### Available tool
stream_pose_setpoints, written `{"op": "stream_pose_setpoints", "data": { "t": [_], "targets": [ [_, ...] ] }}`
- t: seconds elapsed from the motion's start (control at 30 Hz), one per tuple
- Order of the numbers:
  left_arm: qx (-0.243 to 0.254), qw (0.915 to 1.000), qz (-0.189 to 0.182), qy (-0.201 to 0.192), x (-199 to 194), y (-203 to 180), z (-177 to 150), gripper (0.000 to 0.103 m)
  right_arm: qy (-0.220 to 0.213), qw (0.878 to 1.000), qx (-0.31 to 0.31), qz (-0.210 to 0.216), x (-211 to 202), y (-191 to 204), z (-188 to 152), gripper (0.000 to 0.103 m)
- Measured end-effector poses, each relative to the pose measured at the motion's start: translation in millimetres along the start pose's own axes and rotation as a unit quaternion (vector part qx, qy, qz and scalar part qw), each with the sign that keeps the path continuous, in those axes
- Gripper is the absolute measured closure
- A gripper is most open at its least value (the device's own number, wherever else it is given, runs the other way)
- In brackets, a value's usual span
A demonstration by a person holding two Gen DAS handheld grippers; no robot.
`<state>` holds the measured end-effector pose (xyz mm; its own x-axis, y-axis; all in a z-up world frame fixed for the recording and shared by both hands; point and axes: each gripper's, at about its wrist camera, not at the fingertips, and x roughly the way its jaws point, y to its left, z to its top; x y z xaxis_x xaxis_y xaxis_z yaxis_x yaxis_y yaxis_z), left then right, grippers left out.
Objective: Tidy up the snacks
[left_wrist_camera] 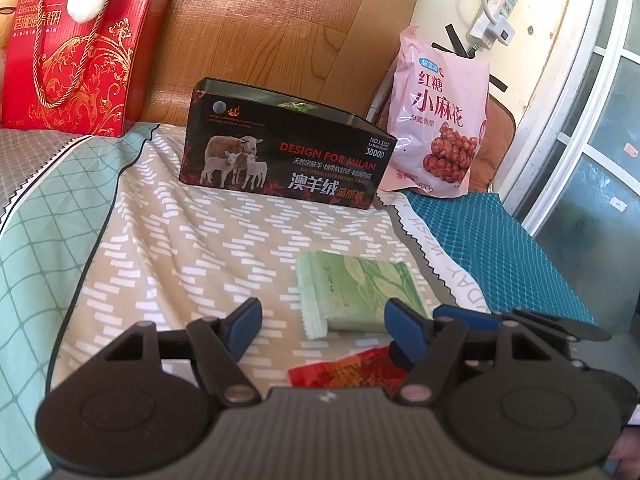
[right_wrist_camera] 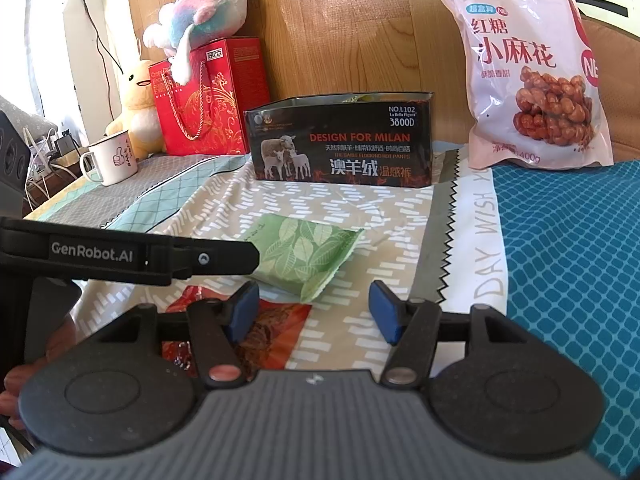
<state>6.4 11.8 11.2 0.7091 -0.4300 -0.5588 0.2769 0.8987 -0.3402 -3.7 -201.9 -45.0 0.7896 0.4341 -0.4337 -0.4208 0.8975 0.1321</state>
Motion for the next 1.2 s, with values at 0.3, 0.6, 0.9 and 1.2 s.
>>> {"op": "stream_pose_setpoints", "data": {
  "t": [0.3,0.6,0.9,1.2],
  "targets": [
    [-0.001,1.0,0.0,0.0,0.0,0.2,-0.2,0.033,0.0,1.0,-0.001,0.0,0.1,1.0,-0.2,0.039],
    [-0.001,1.0,-0.001,0.0,0.1,0.2,-0.3,0.033,0.001,1.0,-0.002,-0.001,0.1,-1.3,0.1,0.037],
    [-0.001,1.0,-0.001,0.0,0.2,0.2,-0.5,0.033,0.001,1.0,-0.001,0.0,0.2,-1.4,0.0,0.037],
    [-0.001,1.0,-0.002,0.0,0.2,0.2,-0.6,0.031,0.001,1.0,-0.001,0.0,0.3,-1.2,-0.2,0.037]
  ]
}}
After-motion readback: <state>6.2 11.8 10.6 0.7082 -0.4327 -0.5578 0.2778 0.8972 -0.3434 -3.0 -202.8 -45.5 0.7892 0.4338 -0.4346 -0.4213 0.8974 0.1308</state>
